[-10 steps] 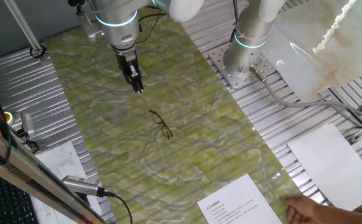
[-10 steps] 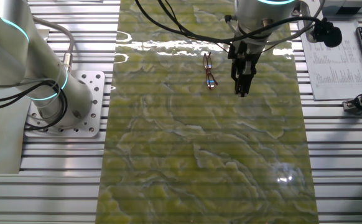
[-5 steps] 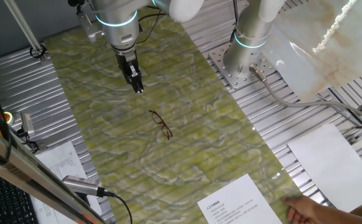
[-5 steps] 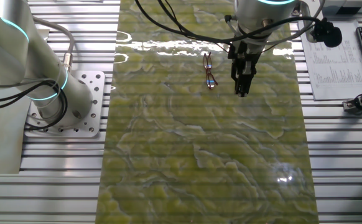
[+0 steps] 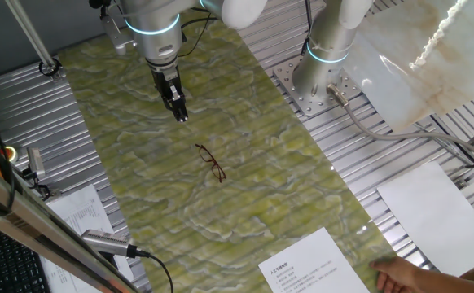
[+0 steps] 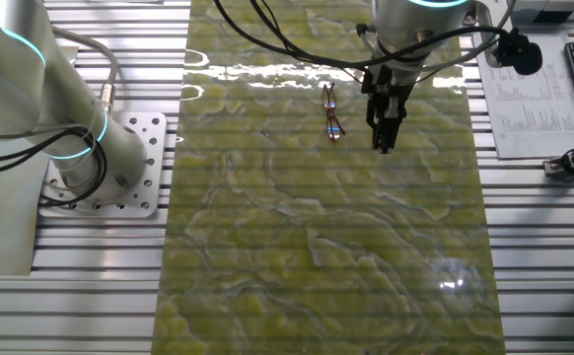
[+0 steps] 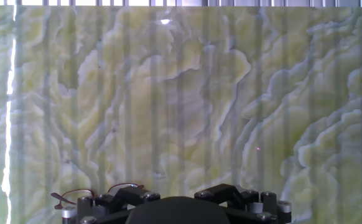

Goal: Unfold the leg of the glasses (with one hand)

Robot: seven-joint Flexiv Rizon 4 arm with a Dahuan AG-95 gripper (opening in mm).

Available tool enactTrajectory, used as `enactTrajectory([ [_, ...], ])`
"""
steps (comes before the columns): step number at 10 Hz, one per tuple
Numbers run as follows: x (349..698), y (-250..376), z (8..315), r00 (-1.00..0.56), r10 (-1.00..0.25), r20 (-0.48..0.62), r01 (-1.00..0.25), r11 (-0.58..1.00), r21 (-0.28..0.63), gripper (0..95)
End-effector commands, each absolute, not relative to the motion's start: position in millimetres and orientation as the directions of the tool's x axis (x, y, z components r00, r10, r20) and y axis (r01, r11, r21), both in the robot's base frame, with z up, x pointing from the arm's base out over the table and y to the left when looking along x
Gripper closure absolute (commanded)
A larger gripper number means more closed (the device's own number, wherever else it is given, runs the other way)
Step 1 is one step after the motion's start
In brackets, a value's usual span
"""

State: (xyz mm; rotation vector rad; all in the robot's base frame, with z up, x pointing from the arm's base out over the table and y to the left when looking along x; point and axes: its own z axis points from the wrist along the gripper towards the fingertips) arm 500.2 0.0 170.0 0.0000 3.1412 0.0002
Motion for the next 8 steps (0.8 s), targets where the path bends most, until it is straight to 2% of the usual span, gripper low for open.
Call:
enactTrajectory([
  [1,500.0,0.0,170.0,-0.954,-0.295,-0.058,-0.300,0.949,0.101,95.0],
  [8,500.0,0.3,169.9,-0.944,-0.327,-0.051,-0.330,0.941,0.078,95.0],
])
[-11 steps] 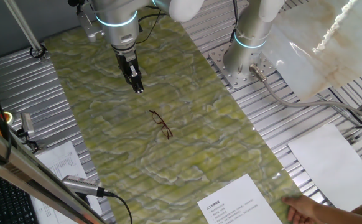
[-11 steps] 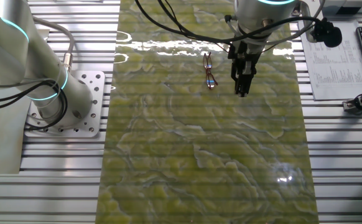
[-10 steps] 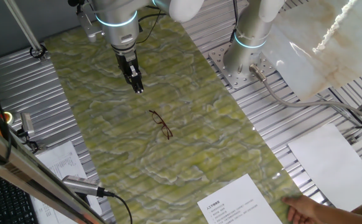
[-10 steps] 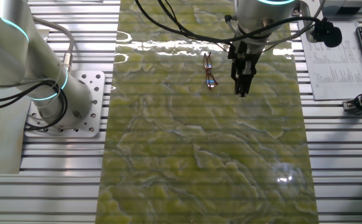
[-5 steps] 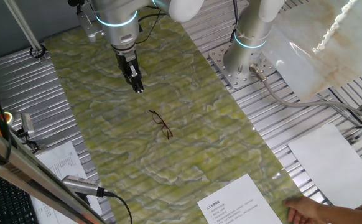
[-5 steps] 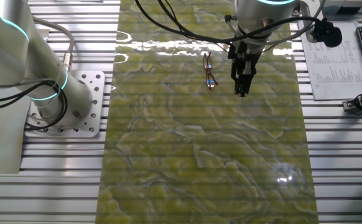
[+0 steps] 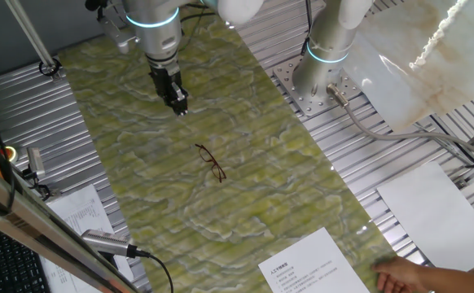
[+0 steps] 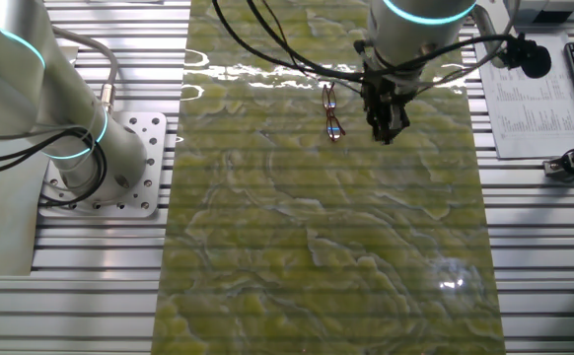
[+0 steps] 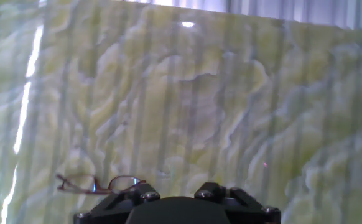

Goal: Unfold the leg of the glasses (with one hand)

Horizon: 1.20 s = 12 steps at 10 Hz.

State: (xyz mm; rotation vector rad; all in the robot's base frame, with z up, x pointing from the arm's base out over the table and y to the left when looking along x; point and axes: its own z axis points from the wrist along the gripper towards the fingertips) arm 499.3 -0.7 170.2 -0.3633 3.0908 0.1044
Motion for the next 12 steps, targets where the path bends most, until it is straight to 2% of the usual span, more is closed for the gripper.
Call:
enactTrajectory([
  [1,500,1,170,-0.941,-0.335,-0.048,-0.338,0.939,0.069,95.0],
  [3,500,2,169,-0.927,-0.374,-0.028,-0.375,0.927,0.027,95.0],
  [8,500,11,167,-0.885,-0.466,-0.014,-0.466,0.884,0.034,95.0],
  [12,501,12,166,-0.826,-0.561,0.059,-0.558,0.828,0.053,95.0],
])
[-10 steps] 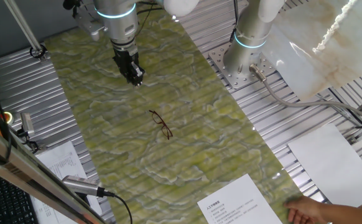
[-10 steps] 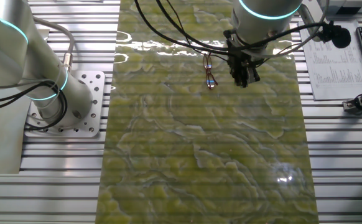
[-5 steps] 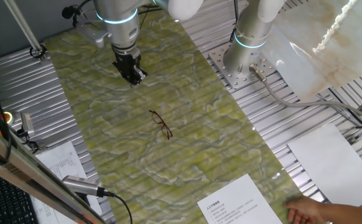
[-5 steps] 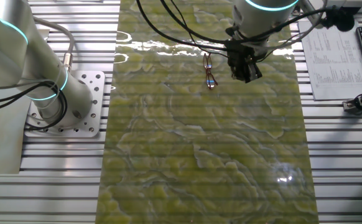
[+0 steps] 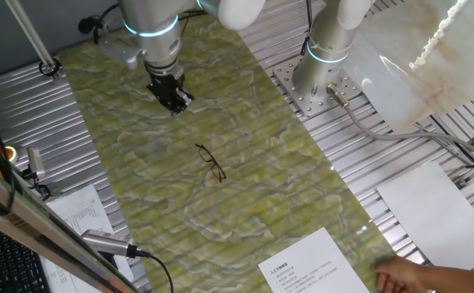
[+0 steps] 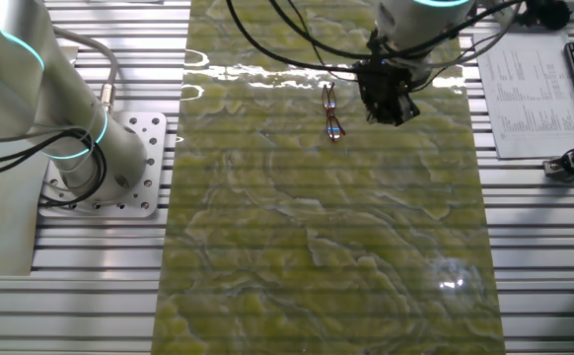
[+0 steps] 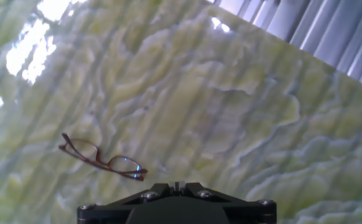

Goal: Unfold the leg of the glasses (with one hand)

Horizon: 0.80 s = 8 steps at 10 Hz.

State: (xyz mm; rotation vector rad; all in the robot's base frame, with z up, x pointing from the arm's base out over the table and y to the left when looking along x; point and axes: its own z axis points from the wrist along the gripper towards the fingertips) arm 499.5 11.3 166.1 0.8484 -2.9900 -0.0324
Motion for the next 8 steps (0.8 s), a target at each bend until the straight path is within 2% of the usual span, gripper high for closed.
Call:
enactTrajectory([
  [1,501,11,165,-0.791,-0.608,0.072,-0.605,0.794,0.065,95.0],
  [8,498,38,149,-0.628,-0.772,0.097,-0.768,0.635,0.086,95.0],
])
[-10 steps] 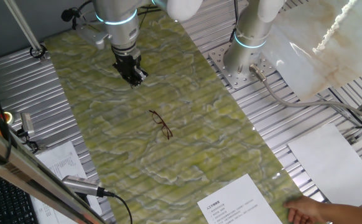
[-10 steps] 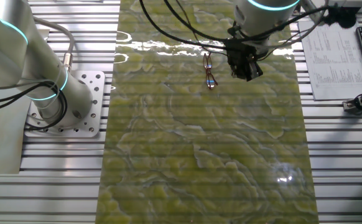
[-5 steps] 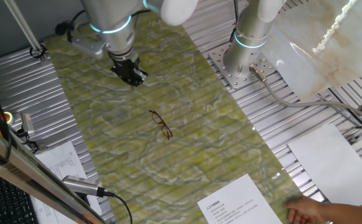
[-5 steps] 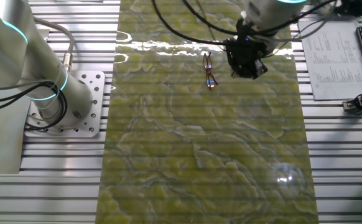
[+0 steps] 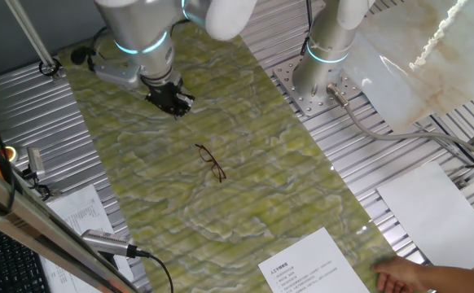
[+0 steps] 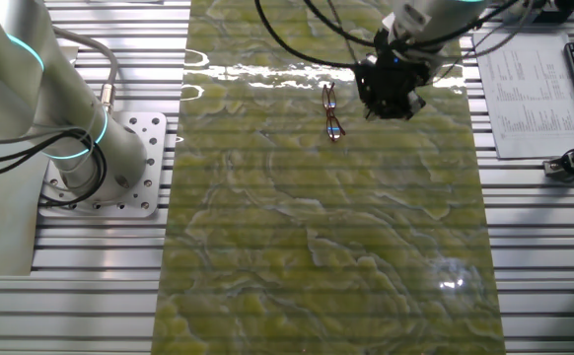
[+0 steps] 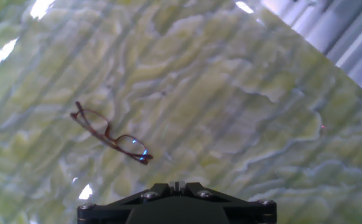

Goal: Unfold the leg of the glasses (with one hand)

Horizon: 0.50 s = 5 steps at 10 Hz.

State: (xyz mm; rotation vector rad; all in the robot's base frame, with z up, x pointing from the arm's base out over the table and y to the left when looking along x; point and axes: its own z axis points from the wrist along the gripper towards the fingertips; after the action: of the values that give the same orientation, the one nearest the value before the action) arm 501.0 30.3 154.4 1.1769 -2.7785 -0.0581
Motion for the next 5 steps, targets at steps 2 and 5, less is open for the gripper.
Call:
enactTrajectory([
  [2,497,39,143,-0.562,-0.823,0.087,-0.817,0.568,0.094,95.0],
  [5,494,42,129,-0.472,-0.878,0.082,-0.872,0.478,0.106,95.0],
])
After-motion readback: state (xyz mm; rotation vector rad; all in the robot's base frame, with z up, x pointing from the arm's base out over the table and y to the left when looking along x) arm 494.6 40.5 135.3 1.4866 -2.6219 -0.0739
